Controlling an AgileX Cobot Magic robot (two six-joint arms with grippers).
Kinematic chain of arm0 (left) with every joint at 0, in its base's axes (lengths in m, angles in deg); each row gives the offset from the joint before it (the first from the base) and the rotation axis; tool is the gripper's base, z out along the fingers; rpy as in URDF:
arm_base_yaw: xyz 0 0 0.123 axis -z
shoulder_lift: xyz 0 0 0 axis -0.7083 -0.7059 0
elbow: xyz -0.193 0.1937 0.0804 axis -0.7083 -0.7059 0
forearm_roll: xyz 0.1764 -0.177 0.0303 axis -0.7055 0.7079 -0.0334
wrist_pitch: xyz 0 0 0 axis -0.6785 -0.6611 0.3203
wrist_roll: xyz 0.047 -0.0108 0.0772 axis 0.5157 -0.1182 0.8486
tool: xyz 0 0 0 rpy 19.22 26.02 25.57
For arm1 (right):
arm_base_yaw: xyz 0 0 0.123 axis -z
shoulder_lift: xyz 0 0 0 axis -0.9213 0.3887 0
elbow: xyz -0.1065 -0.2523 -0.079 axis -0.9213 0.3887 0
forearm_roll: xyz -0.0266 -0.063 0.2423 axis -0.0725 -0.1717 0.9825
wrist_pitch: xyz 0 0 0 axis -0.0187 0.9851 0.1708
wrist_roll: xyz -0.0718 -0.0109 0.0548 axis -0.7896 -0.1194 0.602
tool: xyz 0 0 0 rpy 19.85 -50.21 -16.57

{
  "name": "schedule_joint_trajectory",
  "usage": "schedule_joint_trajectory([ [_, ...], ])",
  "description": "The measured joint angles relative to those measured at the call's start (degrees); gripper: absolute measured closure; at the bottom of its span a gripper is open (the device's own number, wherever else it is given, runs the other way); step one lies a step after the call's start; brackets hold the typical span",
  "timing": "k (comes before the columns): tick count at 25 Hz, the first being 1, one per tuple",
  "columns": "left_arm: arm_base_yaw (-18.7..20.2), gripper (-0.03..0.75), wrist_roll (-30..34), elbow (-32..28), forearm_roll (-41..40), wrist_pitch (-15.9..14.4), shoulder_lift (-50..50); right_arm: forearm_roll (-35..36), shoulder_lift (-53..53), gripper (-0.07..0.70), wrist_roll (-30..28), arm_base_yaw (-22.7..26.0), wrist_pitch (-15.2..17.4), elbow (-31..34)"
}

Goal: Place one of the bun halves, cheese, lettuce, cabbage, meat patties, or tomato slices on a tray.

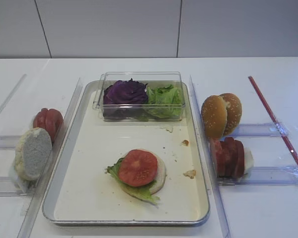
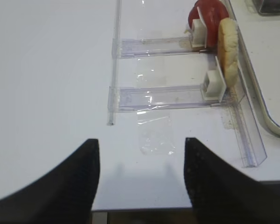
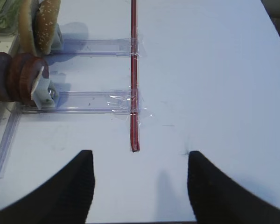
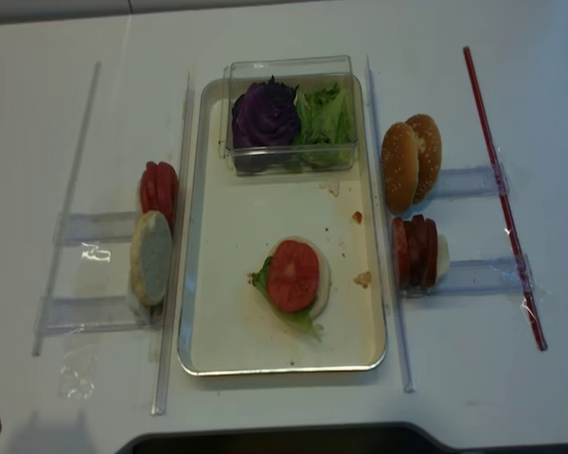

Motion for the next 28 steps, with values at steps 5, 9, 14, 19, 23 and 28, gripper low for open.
schedule_joint_trajectory([
  [5, 0.0, 0.302, 1.9, 0.0, 0.3, 0.1, 0.0, 0.0, 0.0, 0.157, 0.0, 0.0, 0.0, 0.0],
  [9, 0.0, 0.302, 1.9, 0.0, 0.4, 0.2, 0.0, 0.0, 0.0, 0.157, 0.0, 0.0, 0.0, 0.0],
  [14, 0.0, 0.302, 2.0, 0.0, 0.4, 0.2, 0.0, 0.0, 0.0, 0.157, -0.1, 0.0, 0.0, 0.0],
  [19, 0.0, 0.286, 2.0, 0.0, 0.4, 0.2, 0.0, 0.0, 0.0, 0.157, -0.1, 0.0, 0.0, 0.0],
  [23, 0.0, 0.227, 2.0, 0.0, 0.4, 0.3, 0.0, 0.0, 0.0, 0.157, -0.1, 0.0, 0.0, 0.0],
  [28, 0.0, 0.212, 2.0, 0.0, 0.4, 0.4, 0.0, 0.0, 0.0, 0.157, -0.1, 0.0, 0.0, 0.0],
])
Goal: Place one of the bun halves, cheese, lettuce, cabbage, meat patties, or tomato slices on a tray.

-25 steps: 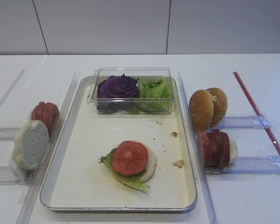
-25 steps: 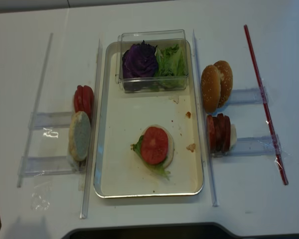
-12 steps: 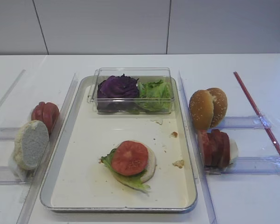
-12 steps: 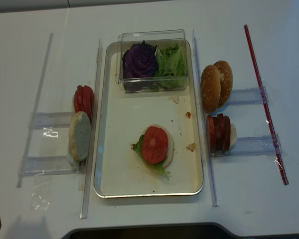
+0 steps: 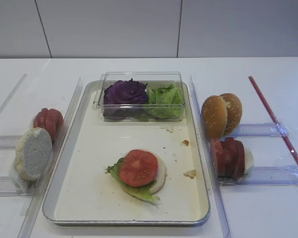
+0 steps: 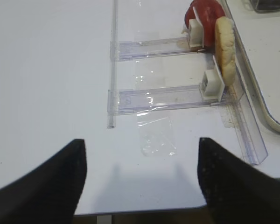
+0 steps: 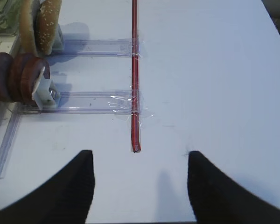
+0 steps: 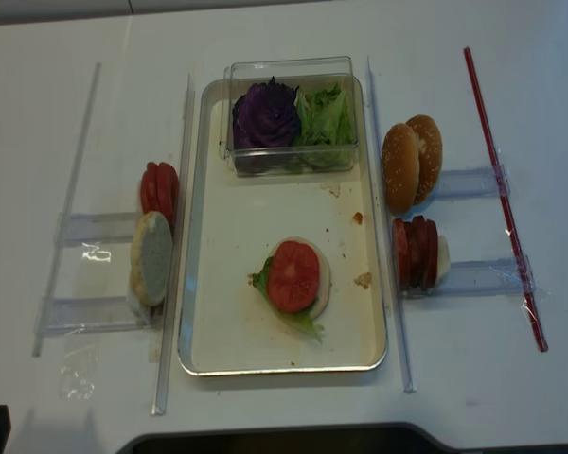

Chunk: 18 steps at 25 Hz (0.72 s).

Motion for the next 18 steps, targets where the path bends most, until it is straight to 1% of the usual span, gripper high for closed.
schedule_joint_trajectory([
  [18, 0.0, 0.213, 0.0, 0.0, 0.0, 0.0, 0.0, 0.0, 0.0, 0.157, 0.0, 0.0, 0.0, 0.0],
])
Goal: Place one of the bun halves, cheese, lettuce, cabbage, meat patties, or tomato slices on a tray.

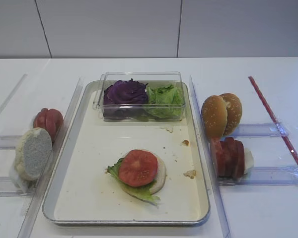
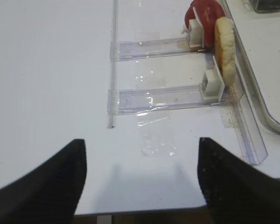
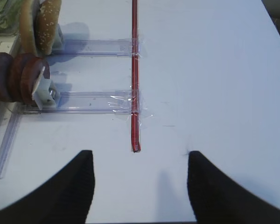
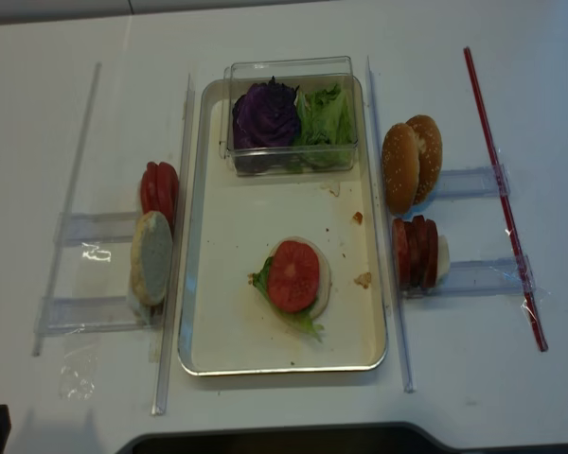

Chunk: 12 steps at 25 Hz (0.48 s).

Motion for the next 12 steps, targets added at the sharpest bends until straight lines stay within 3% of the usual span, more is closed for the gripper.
schedule_joint_trajectory([
  [12, 0.0, 0.214, 0.0, 0.0, 0.0, 0.0, 0.0, 0.0, 0.0, 0.157, 0.0, 0.0, 0.0, 0.0],
])
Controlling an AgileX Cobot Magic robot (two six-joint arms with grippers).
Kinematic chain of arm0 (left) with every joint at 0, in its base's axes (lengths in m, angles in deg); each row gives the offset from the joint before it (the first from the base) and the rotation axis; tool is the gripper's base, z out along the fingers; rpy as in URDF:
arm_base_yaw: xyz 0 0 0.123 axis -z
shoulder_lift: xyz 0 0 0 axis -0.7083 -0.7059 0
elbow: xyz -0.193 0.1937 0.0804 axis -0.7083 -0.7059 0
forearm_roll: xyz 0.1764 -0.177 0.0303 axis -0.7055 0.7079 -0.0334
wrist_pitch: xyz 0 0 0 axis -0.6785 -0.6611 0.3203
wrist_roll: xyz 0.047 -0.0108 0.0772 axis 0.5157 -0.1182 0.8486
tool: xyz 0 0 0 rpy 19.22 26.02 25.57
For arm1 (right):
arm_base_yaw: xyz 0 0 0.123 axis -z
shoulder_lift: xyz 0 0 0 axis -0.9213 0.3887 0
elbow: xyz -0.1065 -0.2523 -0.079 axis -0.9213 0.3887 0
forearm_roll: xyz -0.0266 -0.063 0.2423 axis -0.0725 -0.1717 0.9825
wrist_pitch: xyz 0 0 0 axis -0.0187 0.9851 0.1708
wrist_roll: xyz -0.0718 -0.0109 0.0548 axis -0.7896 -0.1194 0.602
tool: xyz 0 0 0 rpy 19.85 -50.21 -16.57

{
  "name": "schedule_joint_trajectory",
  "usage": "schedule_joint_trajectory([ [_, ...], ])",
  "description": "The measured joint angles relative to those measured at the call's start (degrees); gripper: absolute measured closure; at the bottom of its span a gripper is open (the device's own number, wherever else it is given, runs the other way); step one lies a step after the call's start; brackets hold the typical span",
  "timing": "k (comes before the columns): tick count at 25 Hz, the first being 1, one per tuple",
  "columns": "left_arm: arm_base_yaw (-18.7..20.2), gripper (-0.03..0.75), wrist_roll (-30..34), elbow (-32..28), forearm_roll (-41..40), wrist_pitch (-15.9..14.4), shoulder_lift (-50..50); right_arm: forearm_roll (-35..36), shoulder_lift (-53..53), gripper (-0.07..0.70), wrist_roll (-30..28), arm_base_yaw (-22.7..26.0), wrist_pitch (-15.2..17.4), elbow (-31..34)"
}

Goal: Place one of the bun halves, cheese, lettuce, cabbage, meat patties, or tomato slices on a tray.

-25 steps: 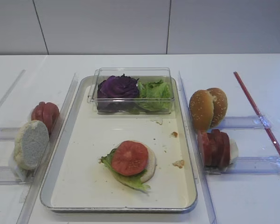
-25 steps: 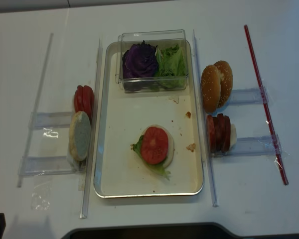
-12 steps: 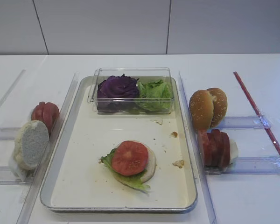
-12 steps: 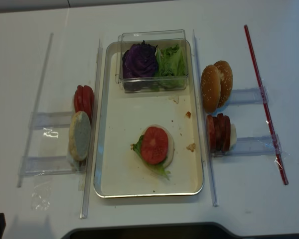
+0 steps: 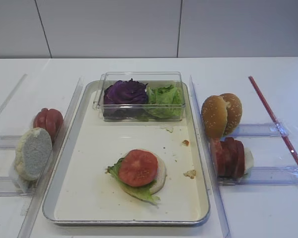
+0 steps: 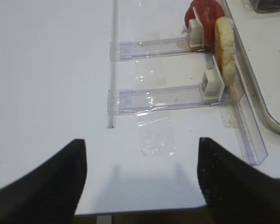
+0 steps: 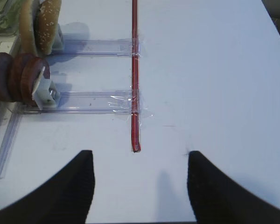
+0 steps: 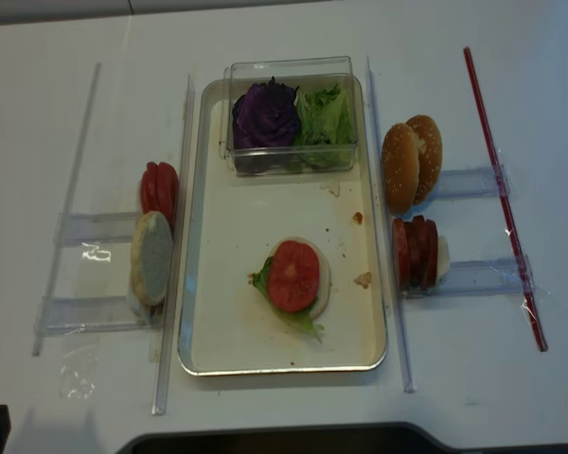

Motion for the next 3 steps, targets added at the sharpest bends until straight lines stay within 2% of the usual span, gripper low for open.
schedule_joint_trajectory([
  [3, 0.0, 0.214, 0.0, 0.0, 0.0, 0.0, 0.0, 0.0, 0.0, 0.157, 0.0, 0.0, 0.0, 0.0],
])
